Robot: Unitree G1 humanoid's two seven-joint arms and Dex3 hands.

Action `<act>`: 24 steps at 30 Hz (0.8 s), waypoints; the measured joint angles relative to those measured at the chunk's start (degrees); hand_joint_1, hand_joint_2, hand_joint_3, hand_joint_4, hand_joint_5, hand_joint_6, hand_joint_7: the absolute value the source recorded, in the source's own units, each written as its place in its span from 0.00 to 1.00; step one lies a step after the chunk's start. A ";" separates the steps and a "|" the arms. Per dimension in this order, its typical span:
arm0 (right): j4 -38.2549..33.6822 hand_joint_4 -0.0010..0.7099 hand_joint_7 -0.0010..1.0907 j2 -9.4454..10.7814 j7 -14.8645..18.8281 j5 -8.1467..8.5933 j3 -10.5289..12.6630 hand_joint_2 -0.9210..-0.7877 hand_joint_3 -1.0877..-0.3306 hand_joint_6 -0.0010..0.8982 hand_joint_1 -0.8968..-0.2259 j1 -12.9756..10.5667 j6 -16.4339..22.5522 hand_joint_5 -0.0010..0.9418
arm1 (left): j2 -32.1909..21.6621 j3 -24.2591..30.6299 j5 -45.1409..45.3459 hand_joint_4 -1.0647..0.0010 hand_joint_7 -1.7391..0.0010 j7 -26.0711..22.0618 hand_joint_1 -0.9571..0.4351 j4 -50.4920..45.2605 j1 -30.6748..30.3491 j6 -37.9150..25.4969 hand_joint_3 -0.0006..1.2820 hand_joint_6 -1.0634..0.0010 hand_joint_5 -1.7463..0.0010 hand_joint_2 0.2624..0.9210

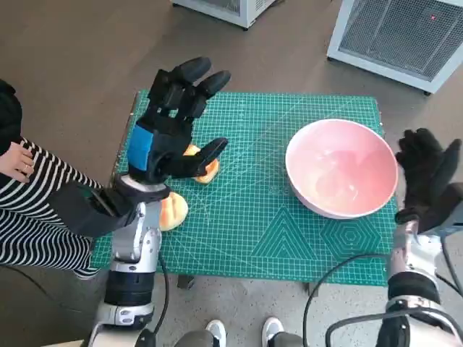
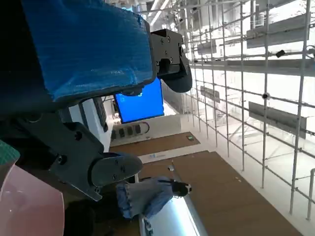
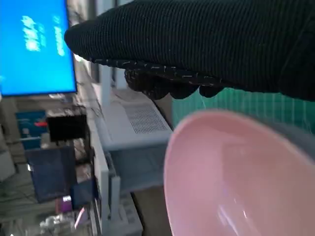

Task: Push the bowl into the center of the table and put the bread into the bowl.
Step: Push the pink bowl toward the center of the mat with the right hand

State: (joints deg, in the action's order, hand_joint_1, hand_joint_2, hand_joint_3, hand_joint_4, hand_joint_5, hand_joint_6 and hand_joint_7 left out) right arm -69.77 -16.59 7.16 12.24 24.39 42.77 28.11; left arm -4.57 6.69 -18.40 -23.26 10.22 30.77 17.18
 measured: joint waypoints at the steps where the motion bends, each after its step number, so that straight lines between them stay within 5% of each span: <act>1: -0.19 0.20 0.36 0.37 0.05 0.26 0.12 0.00 0.24 0.05 0.33 0.40 -0.28 0.01 | -0.13 0.12 0.00 0.84 0.55 -0.12 0.62 -0.05 -0.11 0.00 0.41 1.00 0.74 0.69; 24: -2.97 0.23 0.28 9.07 3.62 4.93 2.40 0.00 0.23 0.14 0.33 7.65 -6.40 0.01 | -2.35 1.86 0.11 0.63 0.71 0.72 0.59 -1.78 -4.16 0.78 0.10 0.87 0.98 0.98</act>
State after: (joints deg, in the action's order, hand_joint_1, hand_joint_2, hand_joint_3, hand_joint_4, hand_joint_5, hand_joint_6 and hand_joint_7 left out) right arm -72.73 -7.52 10.79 17.18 26.79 50.43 21.71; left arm -6.92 8.55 -18.28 -22.54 8.44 26.61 17.96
